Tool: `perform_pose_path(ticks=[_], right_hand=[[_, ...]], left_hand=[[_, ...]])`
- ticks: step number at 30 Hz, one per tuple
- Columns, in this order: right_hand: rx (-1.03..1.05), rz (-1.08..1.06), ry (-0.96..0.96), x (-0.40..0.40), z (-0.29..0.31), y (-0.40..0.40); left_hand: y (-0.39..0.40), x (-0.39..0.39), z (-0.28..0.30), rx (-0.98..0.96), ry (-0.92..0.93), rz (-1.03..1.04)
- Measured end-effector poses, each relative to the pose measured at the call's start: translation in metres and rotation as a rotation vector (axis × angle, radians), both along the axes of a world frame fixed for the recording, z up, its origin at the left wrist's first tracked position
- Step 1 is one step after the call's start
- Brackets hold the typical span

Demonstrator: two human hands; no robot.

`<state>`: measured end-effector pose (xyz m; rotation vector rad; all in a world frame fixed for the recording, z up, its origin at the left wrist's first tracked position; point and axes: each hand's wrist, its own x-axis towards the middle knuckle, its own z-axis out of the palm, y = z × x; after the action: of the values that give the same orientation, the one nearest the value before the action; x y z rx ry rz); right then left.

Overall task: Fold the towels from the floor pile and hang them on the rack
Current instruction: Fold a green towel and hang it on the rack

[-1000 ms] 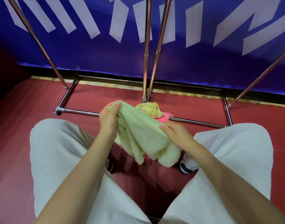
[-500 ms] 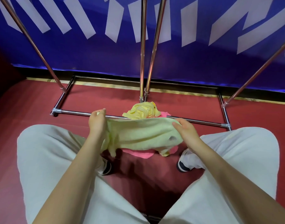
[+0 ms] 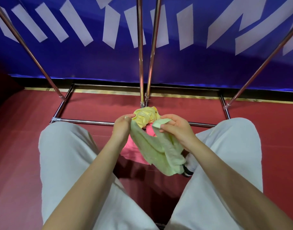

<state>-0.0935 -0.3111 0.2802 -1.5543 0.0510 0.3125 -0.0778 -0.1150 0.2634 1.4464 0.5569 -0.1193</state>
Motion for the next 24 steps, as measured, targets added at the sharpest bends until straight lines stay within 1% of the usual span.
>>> perform_pose_path(ticks=[3,7,9,12,16,20,24], right_hand=[[-0.047,0.029,-0.055,0.0,0.003,0.004],[-0.189,0.001,-0.151,-0.002,0.005,0.009],[-0.197,0.017,-0.181,-0.003,0.007,0.011],[-0.162,0.066,-0.177,-0.002,0.007,0.015],[-0.207,0.087,-0.194,0.0,0.007,0.016],[-0.234,0.066,-0.227,0.001,0.006,0.017],[-0.285,0.059,-0.306,0.002,0.002,0.019]], left_hand=[[-0.011,-0.001,0.004,-0.034,-0.042,-0.049],[-0.018,-0.003,0.007,-0.068,-0.095,-0.051],[-0.019,-0.004,0.008,-0.111,-0.098,-0.026],[-0.02,-0.006,0.012,-0.221,-0.11,-0.004],[-0.017,-0.004,0.014,-0.343,-0.102,0.029],[-0.015,-0.006,0.014,-0.365,-0.09,0.002],[-0.015,-0.009,0.012,-0.358,-0.092,-0.031]])
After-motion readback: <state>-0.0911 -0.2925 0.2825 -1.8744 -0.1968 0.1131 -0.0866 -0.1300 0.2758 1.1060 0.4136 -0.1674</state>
